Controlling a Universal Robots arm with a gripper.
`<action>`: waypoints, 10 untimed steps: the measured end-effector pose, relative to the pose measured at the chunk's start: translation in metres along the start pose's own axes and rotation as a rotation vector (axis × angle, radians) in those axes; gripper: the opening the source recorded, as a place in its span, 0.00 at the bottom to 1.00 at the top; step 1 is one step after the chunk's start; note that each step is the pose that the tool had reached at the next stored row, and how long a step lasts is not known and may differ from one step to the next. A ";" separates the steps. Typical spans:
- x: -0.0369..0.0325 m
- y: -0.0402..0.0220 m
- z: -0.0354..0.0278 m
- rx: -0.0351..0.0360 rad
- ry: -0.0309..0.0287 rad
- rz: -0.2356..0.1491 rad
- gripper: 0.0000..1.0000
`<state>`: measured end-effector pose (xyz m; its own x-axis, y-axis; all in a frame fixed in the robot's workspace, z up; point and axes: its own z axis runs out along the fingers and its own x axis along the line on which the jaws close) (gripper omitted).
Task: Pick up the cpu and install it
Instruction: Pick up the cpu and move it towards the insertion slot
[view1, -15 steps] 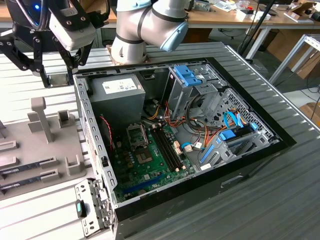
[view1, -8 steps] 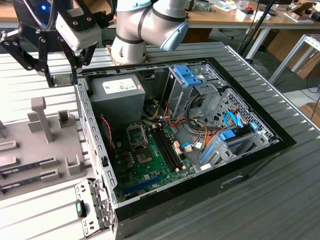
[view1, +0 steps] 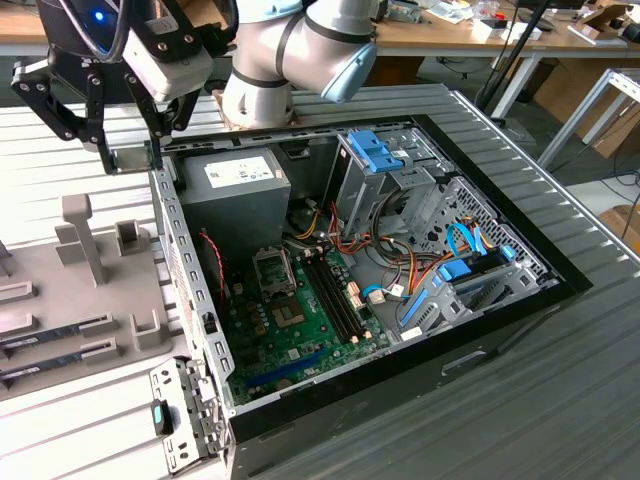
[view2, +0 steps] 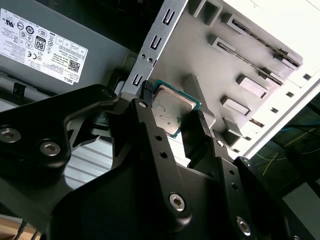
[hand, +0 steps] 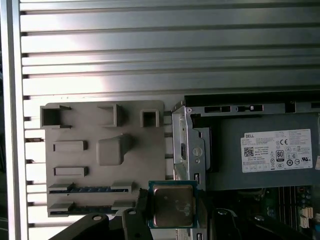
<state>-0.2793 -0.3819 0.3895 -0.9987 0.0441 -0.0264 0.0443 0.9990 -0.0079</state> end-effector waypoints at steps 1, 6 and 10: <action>-0.0007 0.0000 0.0000 0.0000 0.0000 0.000 0.47; -0.0055 0.0002 0.0003 0.0000 0.0000 0.000 0.47; -0.0088 0.0003 0.0004 0.0000 0.0000 0.000 0.47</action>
<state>-0.2704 -0.3820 0.3894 -0.9987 0.0441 -0.0264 0.0443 0.9990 -0.0079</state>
